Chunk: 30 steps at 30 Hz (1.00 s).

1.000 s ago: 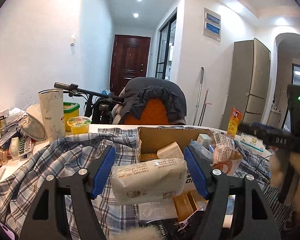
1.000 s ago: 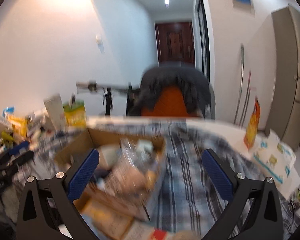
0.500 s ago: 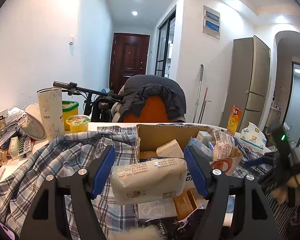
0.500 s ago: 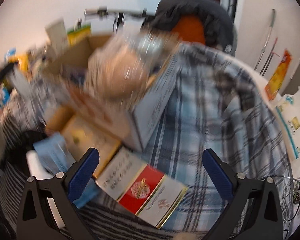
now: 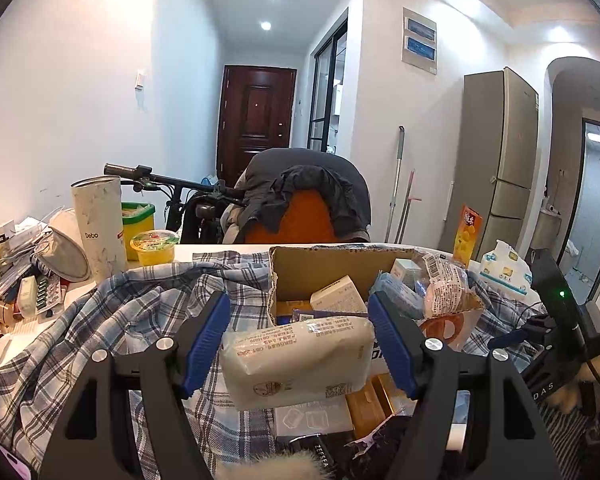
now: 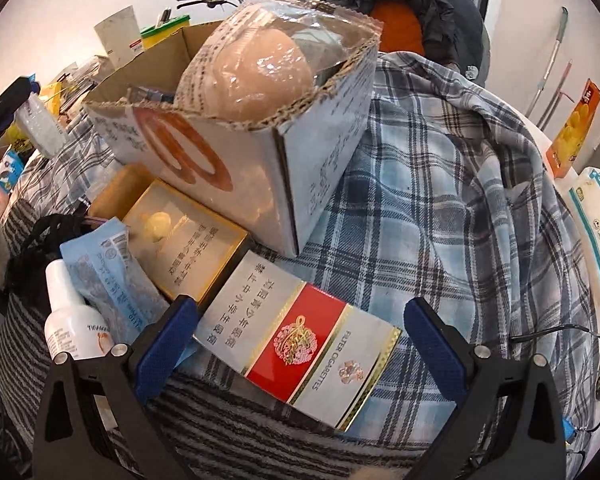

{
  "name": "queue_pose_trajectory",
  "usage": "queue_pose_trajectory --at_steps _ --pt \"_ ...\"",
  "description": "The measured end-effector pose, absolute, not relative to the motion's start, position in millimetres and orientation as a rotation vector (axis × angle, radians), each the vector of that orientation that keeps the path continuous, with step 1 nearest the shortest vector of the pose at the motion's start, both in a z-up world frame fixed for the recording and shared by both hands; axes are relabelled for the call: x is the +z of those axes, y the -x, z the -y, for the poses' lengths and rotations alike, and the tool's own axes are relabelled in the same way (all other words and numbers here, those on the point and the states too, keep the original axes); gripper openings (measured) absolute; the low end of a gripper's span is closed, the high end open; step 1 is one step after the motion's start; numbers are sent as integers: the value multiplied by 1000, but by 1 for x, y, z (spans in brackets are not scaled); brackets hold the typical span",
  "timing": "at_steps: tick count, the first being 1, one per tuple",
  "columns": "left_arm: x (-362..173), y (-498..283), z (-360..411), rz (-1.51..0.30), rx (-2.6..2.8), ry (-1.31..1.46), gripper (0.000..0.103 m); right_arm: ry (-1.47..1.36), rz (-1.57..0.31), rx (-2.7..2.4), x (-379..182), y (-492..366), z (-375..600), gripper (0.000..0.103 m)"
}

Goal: Organize objects
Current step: 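Grasp the red-and-white cigarette box with the right gripper while the left holds the white packet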

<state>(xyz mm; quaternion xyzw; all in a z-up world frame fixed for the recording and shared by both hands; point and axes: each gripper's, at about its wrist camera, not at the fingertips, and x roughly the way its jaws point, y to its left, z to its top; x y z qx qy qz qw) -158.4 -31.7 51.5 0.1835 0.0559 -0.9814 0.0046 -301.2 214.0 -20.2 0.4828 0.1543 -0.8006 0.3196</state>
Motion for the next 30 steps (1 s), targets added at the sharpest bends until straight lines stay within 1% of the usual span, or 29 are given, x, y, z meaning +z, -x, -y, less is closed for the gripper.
queue_pose_trajectory --at_steps 13,16,18,20,21,23,26,28,29,30 --pt "51 159 30 -163 -3075 -586 73 -1282 -402 -2064 -26 303 -208 103" --pt "51 159 29 -160 -3077 -587 73 -1261 -408 -2086 -23 303 -210 101" --pt "51 159 29 -162 -3077 -585 73 -1243 -377 -2135 -17 307 -217 101" --pt "51 159 30 -163 -3077 -584 73 -1228 -308 -2193 -9 315 -228 96" --pt "51 159 30 -165 -3077 -583 73 -1215 -267 -2232 -4 319 -235 88" --pt "51 159 30 -166 -3076 -584 73 -1192 -193 -2316 6 325 -250 85" --pt "51 159 30 -165 -3077 -585 73 -1163 -117 -2357 13 329 -264 84" --pt "51 159 30 -165 -3077 -584 73 -1188 -138 -2363 11 329 -260 85" --pt "51 159 30 -166 -3076 -584 73 -1210 -161 -2370 8 329 -257 89" --pt "51 159 30 -167 -3076 -584 73 -1242 -181 -2366 4 330 -254 97"
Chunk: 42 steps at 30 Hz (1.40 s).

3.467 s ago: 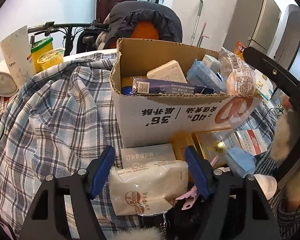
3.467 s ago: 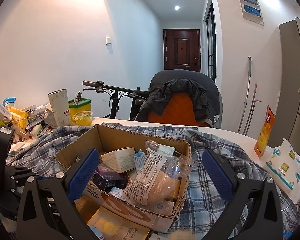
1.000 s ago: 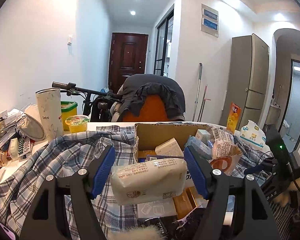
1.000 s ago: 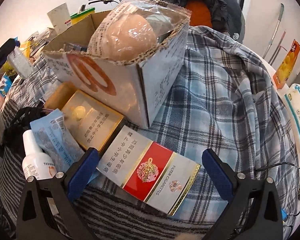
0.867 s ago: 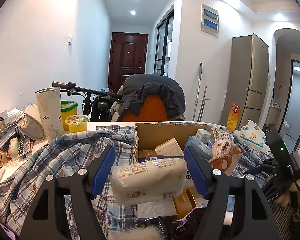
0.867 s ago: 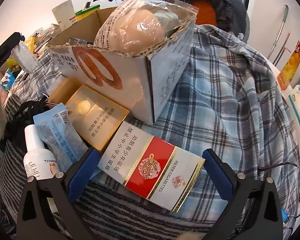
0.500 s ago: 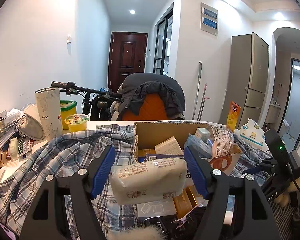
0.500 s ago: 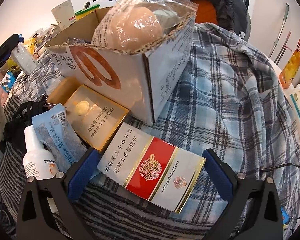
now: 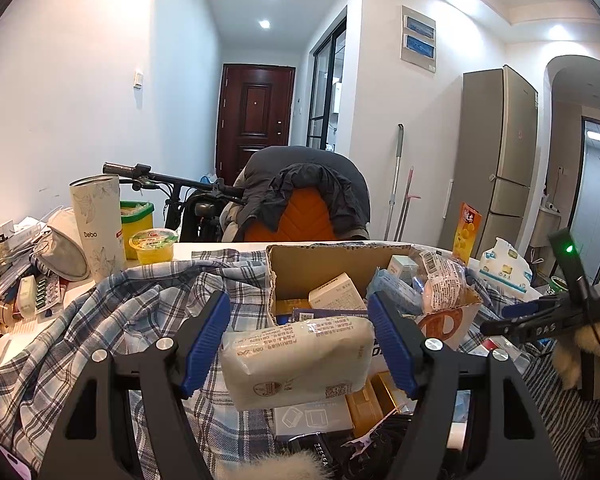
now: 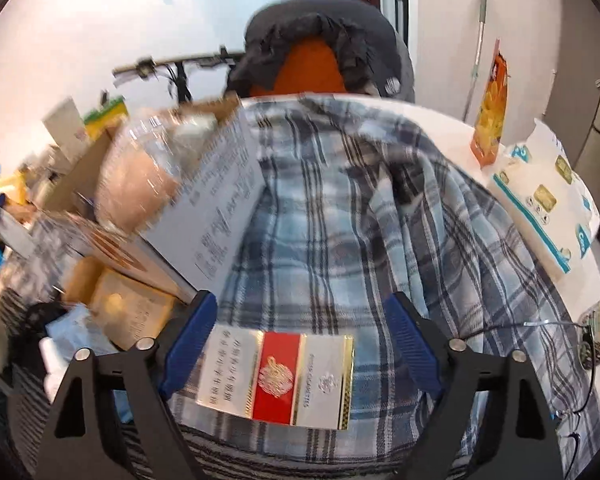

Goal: Organize objects
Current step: 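Grasp the red-and-white cigarette box with the right gripper while the left holds the white packet, then drop the white packet into the cardboard box with the left gripper while the right lifts the cigarette box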

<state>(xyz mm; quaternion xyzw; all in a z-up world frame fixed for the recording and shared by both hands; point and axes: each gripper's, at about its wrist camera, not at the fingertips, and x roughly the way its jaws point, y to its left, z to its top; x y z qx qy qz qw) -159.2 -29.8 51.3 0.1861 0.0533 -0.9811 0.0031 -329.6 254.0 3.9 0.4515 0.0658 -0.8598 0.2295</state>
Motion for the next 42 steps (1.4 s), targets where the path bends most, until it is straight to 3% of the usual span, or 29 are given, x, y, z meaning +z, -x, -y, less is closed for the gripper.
queue_pose_trajectory --at_steps 14,16,18,26,42 --pt "49 161 28 -153 -3078 -612 73 -1444 -380 -2272 -38 331 -233 103" --pt "49 161 28 -155 -3078 -611 73 -1414 -382 -2285 -34 329 -233 101" --pt "49 161 28 -155 -3078 -612 73 -1369 -350 -2303 -27 329 -237 91" --pt "49 161 28 -155 -3077 -611 73 -1199 -228 -2415 2 329 -252 91" --pt "50 160 34 -191 -3072 -584 73 -889 -160 -2698 35 331 -270 91"
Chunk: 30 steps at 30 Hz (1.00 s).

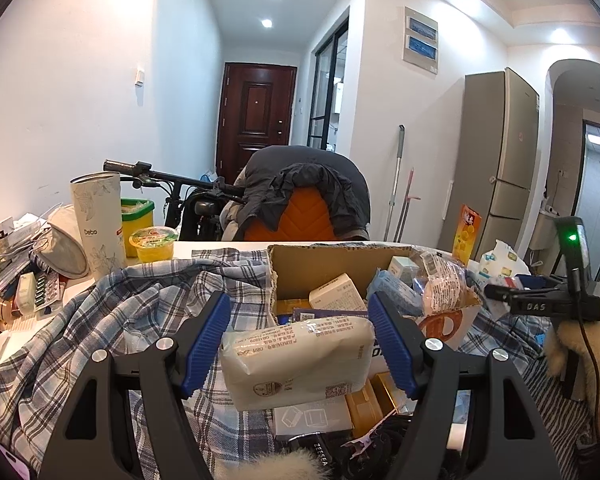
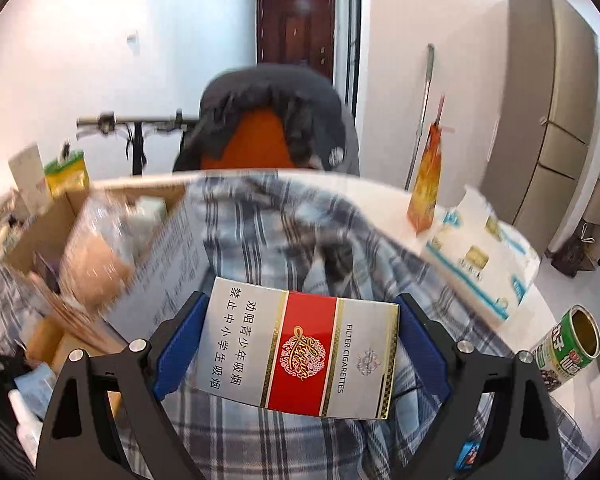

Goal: Organize objects
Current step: 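Drop the white packet into the cardboard box with the left gripper while the right lifts the cigarette box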

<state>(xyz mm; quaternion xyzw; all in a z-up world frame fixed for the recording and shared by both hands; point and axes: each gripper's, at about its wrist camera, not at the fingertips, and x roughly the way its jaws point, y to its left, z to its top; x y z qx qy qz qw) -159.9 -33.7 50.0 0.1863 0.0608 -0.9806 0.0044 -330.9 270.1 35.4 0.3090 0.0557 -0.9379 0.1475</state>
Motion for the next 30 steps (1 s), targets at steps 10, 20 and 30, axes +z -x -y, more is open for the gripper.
queue_pose_trajectory --at_steps 10,20,30 --pt "72 190 39 -282 -3066 -618 73 -815 -172 -2728 44 324 -266 91" --pt "89 283 15 -218 -3033 -789 73 -809 -161 -2730 44 322 -269 91" --pt "67 343 16 -238 -2973 -985 73 -812 -164 -2721 44 320 -269 91"
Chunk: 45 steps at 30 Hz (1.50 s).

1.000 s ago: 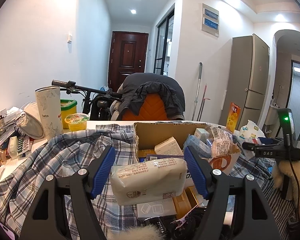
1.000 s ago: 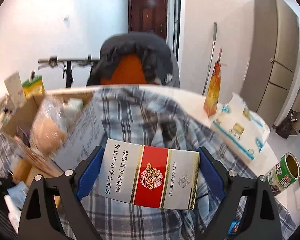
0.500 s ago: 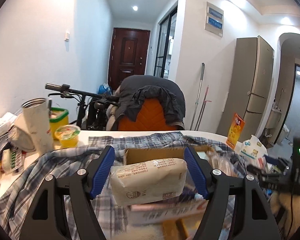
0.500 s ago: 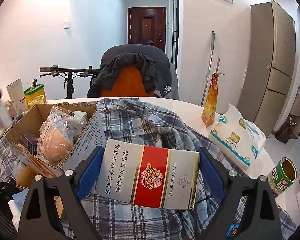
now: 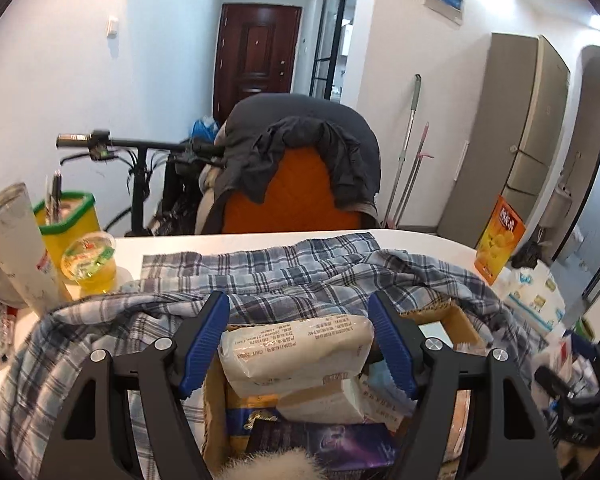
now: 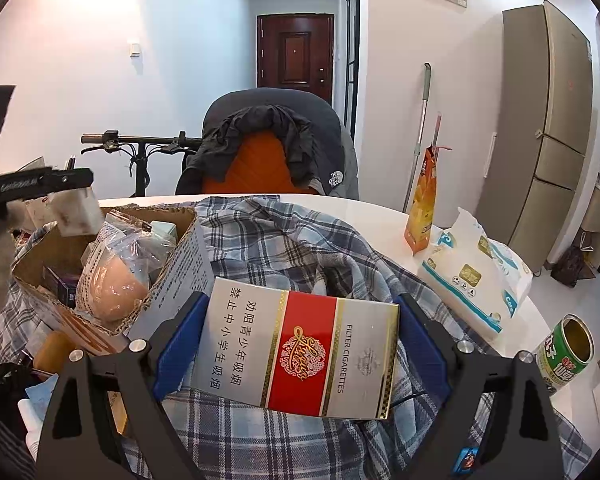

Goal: Organize objects
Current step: 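Drop the white packet into the cardboard box with the left gripper while the right lifts the cigarette box, then carry the cigarette box over the cardboard box, lower it and open the right gripper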

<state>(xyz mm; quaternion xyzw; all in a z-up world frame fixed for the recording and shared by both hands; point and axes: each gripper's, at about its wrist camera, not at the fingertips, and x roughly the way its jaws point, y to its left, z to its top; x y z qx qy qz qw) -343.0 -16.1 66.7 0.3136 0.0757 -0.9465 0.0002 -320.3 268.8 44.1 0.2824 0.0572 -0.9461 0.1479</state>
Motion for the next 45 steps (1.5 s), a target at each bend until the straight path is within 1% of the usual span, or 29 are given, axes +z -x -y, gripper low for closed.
queue_pose_trajectory --at_steps 1,3,8,13,17,21,24,26,28,31,35,41,45 --pt "65 347 18 -259 -2967 -1013 76 -813 -165 -2720 44 320 -268 91" --pt "62 352 22 -300 -2958 -1065 103 -815 -167 -2715 44 320 -268 91" --pt "60 347 30 -369 -2967 -1055 103 -815 -168 -2714 43 320 -267 91" --pt "79 314 36 -312 -3002 -930 103 -799 -151 -2718 45 320 -268 91" --pt "95 261 37 -250 -3053 -763 103 -785 -126 -2708 47 319 -270 91" --pt "98 185 28 -211 -3157 -568 103 -779 -59 -2702 49 320 -278 91" --pt "90 155 24 -138 -3159 -452 103 -764 -11 -2692 50 320 -282 91" --pt "70 142 27 -105 -3105 -313 103 -758 13 -2678 51 320 -282 91" --pt "58 156 25 -5 -3018 -463 103 -757 33 -2661 51 320 -282 91" --pt "52 165 27 -37 -3041 -547 103 -748 52 -2642 51 319 -282 91" --pt "51 161 24 -31 -3038 -537 103 -702 81 -2632 58 313 -281 91" --pt "48 168 26 -44 -3029 -573 103 -605 331 -2444 93 324 -266 91" --pt "47 168 24 -33 -3030 -574 103 -634 294 -2397 114 349 -222 91"
